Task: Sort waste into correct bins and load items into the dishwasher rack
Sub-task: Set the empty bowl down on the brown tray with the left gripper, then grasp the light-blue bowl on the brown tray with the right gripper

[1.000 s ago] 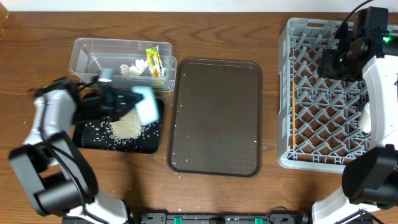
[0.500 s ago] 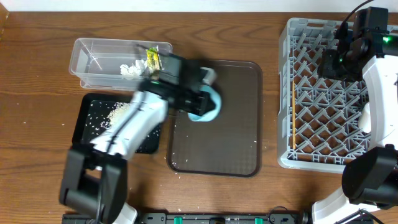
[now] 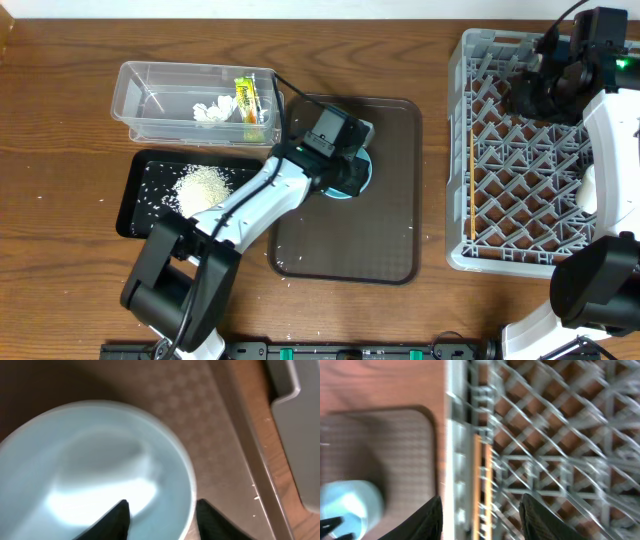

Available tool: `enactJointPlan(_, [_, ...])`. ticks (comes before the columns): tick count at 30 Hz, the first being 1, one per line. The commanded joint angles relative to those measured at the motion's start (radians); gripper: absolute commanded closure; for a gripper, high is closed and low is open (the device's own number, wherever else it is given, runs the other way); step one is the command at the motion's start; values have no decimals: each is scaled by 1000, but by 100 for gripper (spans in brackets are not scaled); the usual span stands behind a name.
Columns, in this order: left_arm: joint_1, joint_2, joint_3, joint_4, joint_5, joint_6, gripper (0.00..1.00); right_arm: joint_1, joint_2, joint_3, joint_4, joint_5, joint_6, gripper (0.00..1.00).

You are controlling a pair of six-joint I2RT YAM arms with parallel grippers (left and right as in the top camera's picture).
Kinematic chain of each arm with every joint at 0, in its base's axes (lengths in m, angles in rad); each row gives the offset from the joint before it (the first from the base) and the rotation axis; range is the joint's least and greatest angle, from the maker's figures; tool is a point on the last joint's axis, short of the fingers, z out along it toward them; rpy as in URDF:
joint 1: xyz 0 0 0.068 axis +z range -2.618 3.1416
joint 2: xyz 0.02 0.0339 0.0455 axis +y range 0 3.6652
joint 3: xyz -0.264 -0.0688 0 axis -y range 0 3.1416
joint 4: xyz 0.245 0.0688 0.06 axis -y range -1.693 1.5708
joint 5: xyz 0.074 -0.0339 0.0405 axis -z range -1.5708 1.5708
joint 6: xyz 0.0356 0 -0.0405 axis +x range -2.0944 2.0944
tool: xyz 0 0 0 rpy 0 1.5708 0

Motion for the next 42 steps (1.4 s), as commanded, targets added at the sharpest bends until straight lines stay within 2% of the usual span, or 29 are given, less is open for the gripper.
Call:
enactJointPlan(1, [45,-90,13,-37,-30,-2,45,24,-11,-2,29,-178,-7,50])
enactJointPlan(6, [146,-229,13,-188,-31,-29,40,131,-8,-3,50,-185,-56,47])
enactJointPlan(12, [315,-358,13,-389,-39,-27,37,321,52,-11,89,-44,-64,43])
enactJointPlan(17, [447,-385,13,-494,-39,-27,37,448,170,-15,91,-23,-58,43])
enactJointPlan(22, [526,-383,13,-533,-38,-28,37,526,317,-15,91,-12,3,47])
enactJointPlan(24, [533,-383,13,-533,-38,-28,37,543,367,-15,94,-5,22,52])
enactJointPlan(25, [533,-383,13,-533,-38,-28,37,550,390,-15,95,-5,23,66])
enactJointPlan(27, [533,-383,13,-533,-38,-28,37,557,416,-14,96,-3,23,99])
enactJointPlan(29, [533,-383,13,-533,-38,-28,37,552,415,-10,97,19,45,99])
enactJointPlan(34, [533,-383,13,-533,-38,-28,37,499,304,100,60,214,48,99])
enactJointPlan(37, [533,-383,13,-532,-38,-28,36,453,204,161,78,375,39,99])
enactJointPlan(42, [533,-383,13,-533,-38,-28,37,356,84,174,206,703,-68,99])
